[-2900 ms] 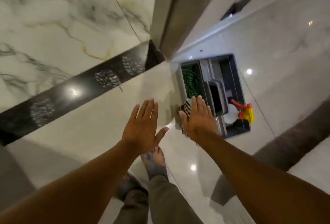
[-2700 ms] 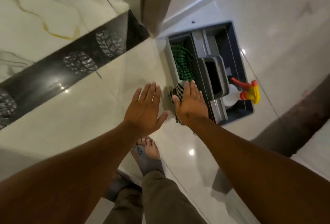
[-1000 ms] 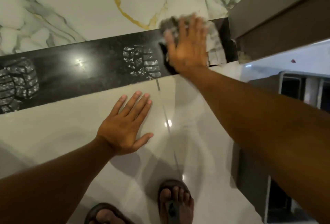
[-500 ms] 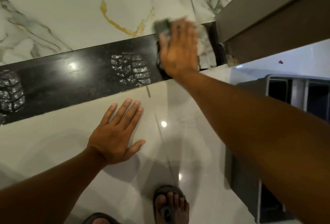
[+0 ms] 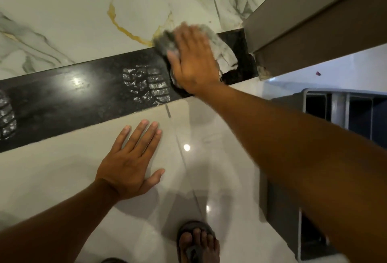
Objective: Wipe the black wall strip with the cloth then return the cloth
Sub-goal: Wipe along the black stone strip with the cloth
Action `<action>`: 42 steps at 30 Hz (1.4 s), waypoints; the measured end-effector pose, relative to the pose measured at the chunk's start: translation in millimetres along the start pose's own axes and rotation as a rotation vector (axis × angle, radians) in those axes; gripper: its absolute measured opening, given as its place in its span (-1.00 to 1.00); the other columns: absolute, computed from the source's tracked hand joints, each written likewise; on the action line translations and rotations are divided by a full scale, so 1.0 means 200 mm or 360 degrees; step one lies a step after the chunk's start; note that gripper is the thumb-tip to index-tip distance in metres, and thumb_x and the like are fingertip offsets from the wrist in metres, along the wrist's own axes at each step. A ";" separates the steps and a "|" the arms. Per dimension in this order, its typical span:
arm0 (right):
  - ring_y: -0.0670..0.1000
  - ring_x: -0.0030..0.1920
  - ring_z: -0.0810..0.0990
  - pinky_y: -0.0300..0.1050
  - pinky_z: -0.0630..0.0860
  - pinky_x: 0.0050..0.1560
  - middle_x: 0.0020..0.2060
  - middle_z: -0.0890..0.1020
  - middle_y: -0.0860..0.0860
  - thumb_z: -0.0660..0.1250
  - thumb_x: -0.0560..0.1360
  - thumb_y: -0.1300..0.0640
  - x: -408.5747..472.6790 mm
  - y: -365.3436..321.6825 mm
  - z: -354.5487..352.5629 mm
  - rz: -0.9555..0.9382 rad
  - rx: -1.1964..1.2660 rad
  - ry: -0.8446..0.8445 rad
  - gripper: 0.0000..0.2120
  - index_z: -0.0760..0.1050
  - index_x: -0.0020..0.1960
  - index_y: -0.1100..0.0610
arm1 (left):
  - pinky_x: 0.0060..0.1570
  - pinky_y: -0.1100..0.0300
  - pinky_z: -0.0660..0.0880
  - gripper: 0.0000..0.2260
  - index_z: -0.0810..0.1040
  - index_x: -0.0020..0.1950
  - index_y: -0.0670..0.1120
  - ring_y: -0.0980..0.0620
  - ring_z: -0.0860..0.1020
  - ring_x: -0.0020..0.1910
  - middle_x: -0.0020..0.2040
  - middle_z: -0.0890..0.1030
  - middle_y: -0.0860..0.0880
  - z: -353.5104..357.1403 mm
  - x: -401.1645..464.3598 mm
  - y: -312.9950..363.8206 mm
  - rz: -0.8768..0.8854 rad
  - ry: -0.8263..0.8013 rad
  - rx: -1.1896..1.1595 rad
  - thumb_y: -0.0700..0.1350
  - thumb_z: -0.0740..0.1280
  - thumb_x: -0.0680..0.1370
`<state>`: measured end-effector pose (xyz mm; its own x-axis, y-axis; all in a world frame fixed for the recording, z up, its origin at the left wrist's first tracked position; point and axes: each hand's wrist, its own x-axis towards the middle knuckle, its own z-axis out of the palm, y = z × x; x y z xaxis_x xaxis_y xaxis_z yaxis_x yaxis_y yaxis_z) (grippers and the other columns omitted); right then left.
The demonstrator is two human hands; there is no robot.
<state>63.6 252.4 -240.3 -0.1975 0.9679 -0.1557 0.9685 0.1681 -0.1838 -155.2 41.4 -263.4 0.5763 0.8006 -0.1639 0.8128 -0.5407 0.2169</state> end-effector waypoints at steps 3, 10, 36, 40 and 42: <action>0.22 0.62 0.07 0.21 0.02 0.61 0.61 0.18 0.19 0.13 0.68 -0.10 -0.17 0.31 -0.06 -0.0427 -0.0002 -0.0088 -0.42 0.18 0.60 0.15 | 0.67 -0.19 -0.02 -0.15 0.15 0.69 -0.19 -0.21 0.09 0.70 0.71 0.14 -0.19 0.00 0.00 0.01 -0.0017 0.0023 0.0002 0.31 0.20 0.56; 0.18 0.63 0.02 0.17 -0.09 0.62 0.63 0.12 0.15 -0.08 0.67 -0.17 0.06 0.07 -0.02 0.0955 0.0318 0.0302 -0.37 0.15 0.62 0.14 | 0.67 -0.18 0.02 -0.15 0.19 0.69 -0.14 -0.18 0.07 0.71 0.71 0.14 -0.15 0.02 0.00 0.01 -0.0174 0.0145 -0.0050 0.34 0.23 0.54; 0.20 0.63 0.00 0.27 -0.04 0.61 0.61 0.15 0.20 -0.03 0.67 -0.10 -0.25 -0.03 0.05 -0.0574 -0.0159 -0.0138 -0.43 0.13 0.61 0.11 | 0.64 -0.22 0.04 -0.23 0.16 0.70 -0.11 -0.23 0.08 0.70 0.72 0.13 -0.18 0.06 -0.65 -0.27 -0.0703 0.0251 0.0042 0.29 0.15 0.59; 0.21 0.63 0.02 0.19 -0.14 0.61 0.63 0.09 0.19 -0.09 0.69 -0.14 -0.12 -0.21 0.07 0.1276 0.0095 0.0328 -0.39 0.06 0.63 0.18 | 0.64 -0.23 0.04 -0.22 0.15 0.71 -0.11 -0.23 0.06 0.71 0.72 0.12 -0.18 0.07 -0.64 -0.26 -0.0706 0.0243 0.0046 0.29 0.14 0.59; 0.26 0.62 0.04 0.21 -0.14 0.59 0.62 0.10 0.25 -0.10 0.69 -0.12 -0.04 -0.51 0.12 0.1364 0.0211 0.0326 -0.38 0.05 0.62 0.24 | 0.64 -0.23 0.03 -0.21 0.14 0.71 -0.11 -0.22 0.06 0.71 0.72 0.11 -0.17 0.08 -0.65 -0.27 -0.0696 0.0242 0.0030 0.29 0.15 0.59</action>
<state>-37.5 222.3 -244.5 0.6302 0.7676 -0.1168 0.7429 -0.6399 -0.1965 -273.3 -37.3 -269.1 0.1610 0.9826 -0.0930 0.9790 -0.1471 0.1411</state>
